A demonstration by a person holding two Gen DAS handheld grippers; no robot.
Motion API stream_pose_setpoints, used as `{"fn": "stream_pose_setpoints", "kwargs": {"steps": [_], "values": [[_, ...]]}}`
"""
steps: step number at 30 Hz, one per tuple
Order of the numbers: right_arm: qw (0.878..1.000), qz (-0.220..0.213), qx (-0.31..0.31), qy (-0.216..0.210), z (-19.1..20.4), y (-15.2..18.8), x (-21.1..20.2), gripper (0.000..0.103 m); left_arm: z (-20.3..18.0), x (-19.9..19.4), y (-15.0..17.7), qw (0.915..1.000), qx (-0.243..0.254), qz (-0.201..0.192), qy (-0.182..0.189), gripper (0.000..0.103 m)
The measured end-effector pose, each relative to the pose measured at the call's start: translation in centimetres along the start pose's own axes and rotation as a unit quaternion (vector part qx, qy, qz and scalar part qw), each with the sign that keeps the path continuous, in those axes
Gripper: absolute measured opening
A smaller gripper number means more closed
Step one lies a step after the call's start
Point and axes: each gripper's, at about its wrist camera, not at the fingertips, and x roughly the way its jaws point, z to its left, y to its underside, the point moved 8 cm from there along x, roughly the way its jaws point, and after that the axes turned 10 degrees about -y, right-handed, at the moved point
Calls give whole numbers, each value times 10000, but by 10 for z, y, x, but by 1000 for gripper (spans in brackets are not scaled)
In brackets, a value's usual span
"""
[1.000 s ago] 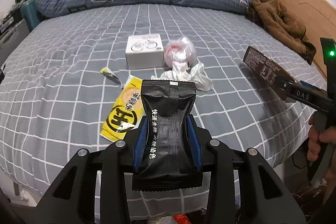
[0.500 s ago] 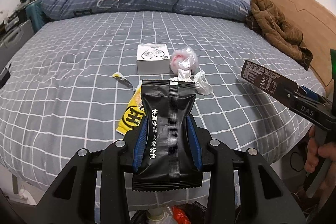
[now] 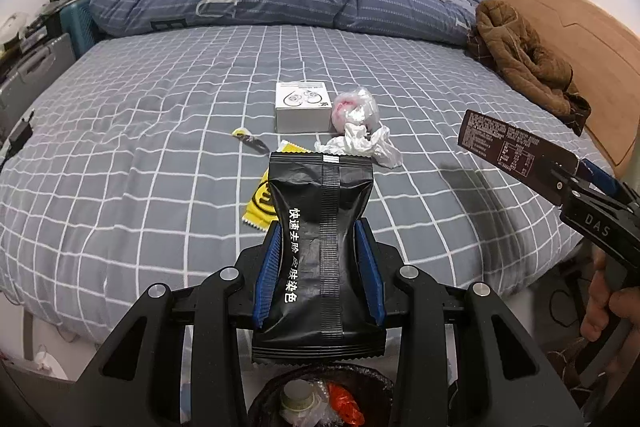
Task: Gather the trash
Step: 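Carry the black packet and brown snack box with both tools over the black bin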
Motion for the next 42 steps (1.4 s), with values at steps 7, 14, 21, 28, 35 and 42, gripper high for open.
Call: {"fn": "stream_pose_setpoints", "kwargs": {"steps": [7,14,21,28,35,42], "values": [[9999,-17,-61,-120,16,12,-19,91,9,-15,11,10000,-82,-6,-21,36],[9995,-53,-140,-274,32,24,-42,91,13,-25,28,9999,-101,71,-49,36],[9987,-19,-169,-471,49,42,-63,91,11,-31,60,9995,-84,297,-50,36],[9977,34,-220,-638,64,63,-84,91,11,-41,80,9992,-89,392,-30,36],[9967,178,-234,-751,70,87,-98,91,15,-52,106,9983,-154,562,-21,36],[9953,358,-307,-842,81,113,-106,91,19,-58,128,9974,-140,707,-96,36]]}}
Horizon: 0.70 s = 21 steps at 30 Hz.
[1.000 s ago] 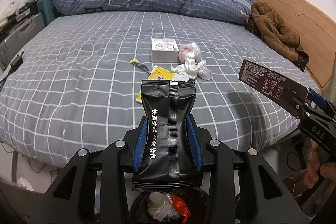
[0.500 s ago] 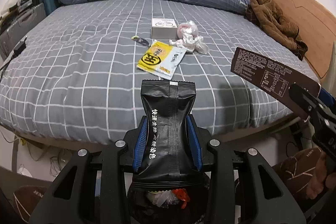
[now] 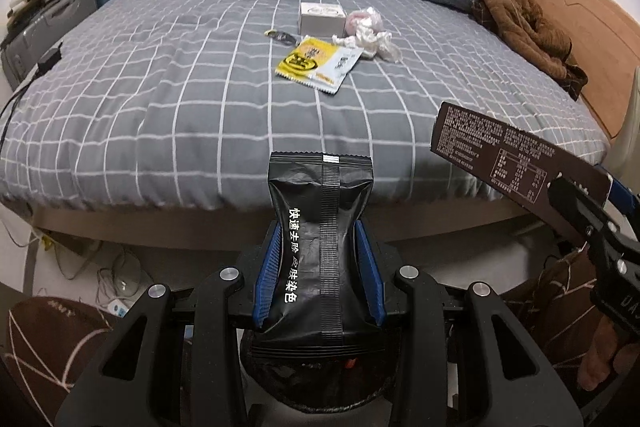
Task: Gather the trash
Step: 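Carry the black packet and brown snack box with both tools over the black bin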
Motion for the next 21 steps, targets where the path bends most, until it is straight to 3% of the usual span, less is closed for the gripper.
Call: {"fn": "stream_pose_setpoints", "kwargs": {"steps": [14,21], "values": [[9982,543,-51,-260,26,51,0,91,12,4,47,9990,-26,431,-84,36],[9939,992,-132,-468,44,72,21,91,23,24,67,9974,14,682,-221,36]]}}
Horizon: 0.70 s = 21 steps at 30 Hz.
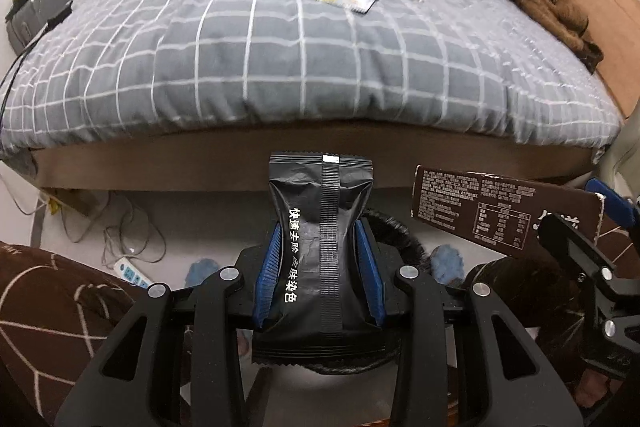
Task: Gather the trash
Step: 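Carry the black packet and brown snack box with both tools over the black bin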
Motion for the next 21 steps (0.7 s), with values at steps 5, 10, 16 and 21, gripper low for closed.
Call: {"fn": "stream_pose_setpoints", "kwargs": {"steps": [5,10,16,21], "values": [[9994,351,46,-30,2,10,26,91,14,27,12,9995,-72,268,-115,36],[9974,698,109,-109,7,17,51,91,24,49,17,9985,-170,517,-102,36],[9939,1086,84,-149,17,26,80,91,30,65,21,9975,-217,662,-65,36],[9920,1249,27,-190,27,30,97,91,44,73,24,9966,-351,728,-135,36]]}}
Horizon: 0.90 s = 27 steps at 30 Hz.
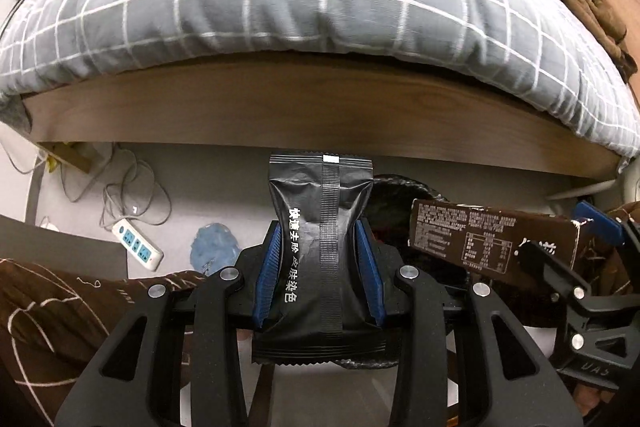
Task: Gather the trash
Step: 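Carry the black packet and brown snack box with both tools over the black bin, then open the right tool to drop the brown box while the left tool drops the black packet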
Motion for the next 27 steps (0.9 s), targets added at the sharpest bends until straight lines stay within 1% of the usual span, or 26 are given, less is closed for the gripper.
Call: {"fn": "stream_pose_setpoints", "kwargs": {"steps": [5,7,9,13,17,22,27], "values": [[9999,104,24,-116,8,1,11,93,9,3,3,9999,-90,40,-72,36],[9998,162,53,-73,7,1,14,93,10,4,4,9999,-98,57,-83,36],[9998,189,38,-26,7,1,18,95,4,2,2,9999,-59,72,-103,36],[9997,223,55,65,1,2,20,95,-6,5,2,9999,65,104,-77,36],[9993,268,173,192,-13,9,21,95,-17,13,4,9997,164,185,-15,36],[9983,277,399,334,-43,16,16,95,-38,16,8,9991,337,221,92,36],[9960,188,718,490,-75,25,5,95,-65,21,15,9977,530,333,249,36]]}}
